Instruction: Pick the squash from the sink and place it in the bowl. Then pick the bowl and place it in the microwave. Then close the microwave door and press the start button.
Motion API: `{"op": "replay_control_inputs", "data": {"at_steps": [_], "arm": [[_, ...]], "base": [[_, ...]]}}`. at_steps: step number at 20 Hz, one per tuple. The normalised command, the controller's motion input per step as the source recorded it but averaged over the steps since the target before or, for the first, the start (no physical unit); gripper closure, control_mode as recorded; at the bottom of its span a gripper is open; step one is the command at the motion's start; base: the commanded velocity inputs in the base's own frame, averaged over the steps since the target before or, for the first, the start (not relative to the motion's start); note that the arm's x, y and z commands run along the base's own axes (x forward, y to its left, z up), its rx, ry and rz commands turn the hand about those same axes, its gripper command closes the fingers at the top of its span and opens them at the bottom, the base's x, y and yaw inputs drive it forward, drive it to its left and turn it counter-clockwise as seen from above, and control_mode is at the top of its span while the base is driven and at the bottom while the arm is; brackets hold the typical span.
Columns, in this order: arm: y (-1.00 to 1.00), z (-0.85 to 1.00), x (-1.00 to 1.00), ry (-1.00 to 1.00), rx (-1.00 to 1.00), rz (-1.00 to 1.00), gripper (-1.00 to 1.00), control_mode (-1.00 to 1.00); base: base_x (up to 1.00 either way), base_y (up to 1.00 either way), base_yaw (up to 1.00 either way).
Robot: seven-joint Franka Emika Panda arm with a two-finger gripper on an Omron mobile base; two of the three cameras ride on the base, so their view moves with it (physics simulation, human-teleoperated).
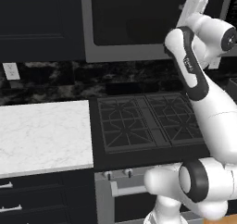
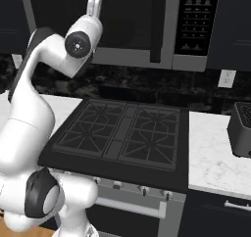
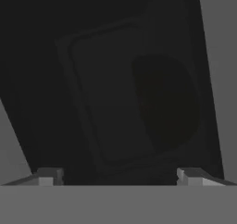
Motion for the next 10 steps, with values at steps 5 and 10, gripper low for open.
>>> {"op": "replay_control_inputs", "data": {"at_steps": [5, 10], "arm": [[-0.71, -0.07, -0.99, -0.09, 0.02, 0.03, -1.0, -1.0], [-0.82, -0.09, -0.76, 0.0, 0.05, 0.0, -1.0, -1.0]], "base": [[0.0, 0.0, 0.0], [0.0, 0.0, 0.0]]}}
